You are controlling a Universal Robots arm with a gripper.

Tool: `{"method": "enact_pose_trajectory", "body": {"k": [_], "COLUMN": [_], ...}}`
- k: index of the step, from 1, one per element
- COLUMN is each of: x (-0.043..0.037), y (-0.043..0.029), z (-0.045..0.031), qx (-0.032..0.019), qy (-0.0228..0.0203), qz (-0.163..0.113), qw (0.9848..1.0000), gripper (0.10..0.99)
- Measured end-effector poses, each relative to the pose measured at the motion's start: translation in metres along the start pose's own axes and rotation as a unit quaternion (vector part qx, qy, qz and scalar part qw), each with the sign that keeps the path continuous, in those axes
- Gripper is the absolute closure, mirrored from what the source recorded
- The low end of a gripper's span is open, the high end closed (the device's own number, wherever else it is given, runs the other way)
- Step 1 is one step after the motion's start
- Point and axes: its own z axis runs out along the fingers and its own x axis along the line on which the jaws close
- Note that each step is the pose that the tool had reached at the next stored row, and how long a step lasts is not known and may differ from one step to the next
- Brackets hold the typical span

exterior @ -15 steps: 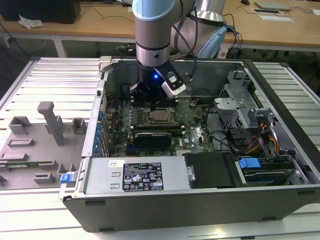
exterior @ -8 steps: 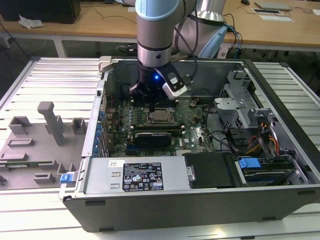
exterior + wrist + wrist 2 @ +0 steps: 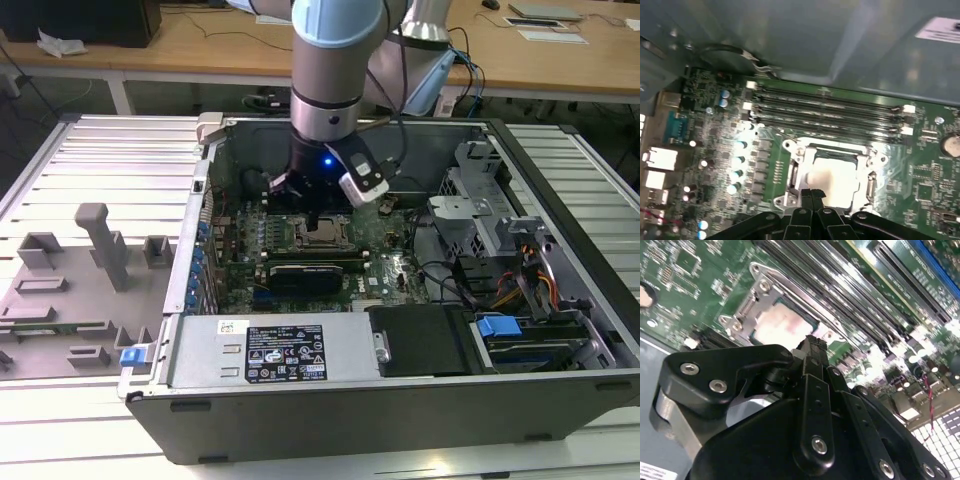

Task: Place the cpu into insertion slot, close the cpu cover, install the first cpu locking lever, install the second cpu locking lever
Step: 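Close the cpu cover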

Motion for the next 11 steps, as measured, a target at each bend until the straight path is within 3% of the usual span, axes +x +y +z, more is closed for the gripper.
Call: {"method": "enact_pose_trajectory", "body": {"k": [4, 8, 10, 11], "x": [-0.0129, -0.0174, -0.0178, -0.0180], "y": [-0.0023, -0.0017, 0.0008, 0.0022], "z": [-0.0004, -0.0003, -0.0001, 0.0001], "qx": [-0.0004, -0.0002, 0.0024, 0.0067], "qy": [0.0031, 0.0034, 0.0039, 0.0045], "qz": [0.000, 0.000, 0.000, 0.001], "qw": [1.0000, 1.0000, 1.0000, 1.0000], "gripper": [0.980, 0.980, 0.980, 0.980]}}
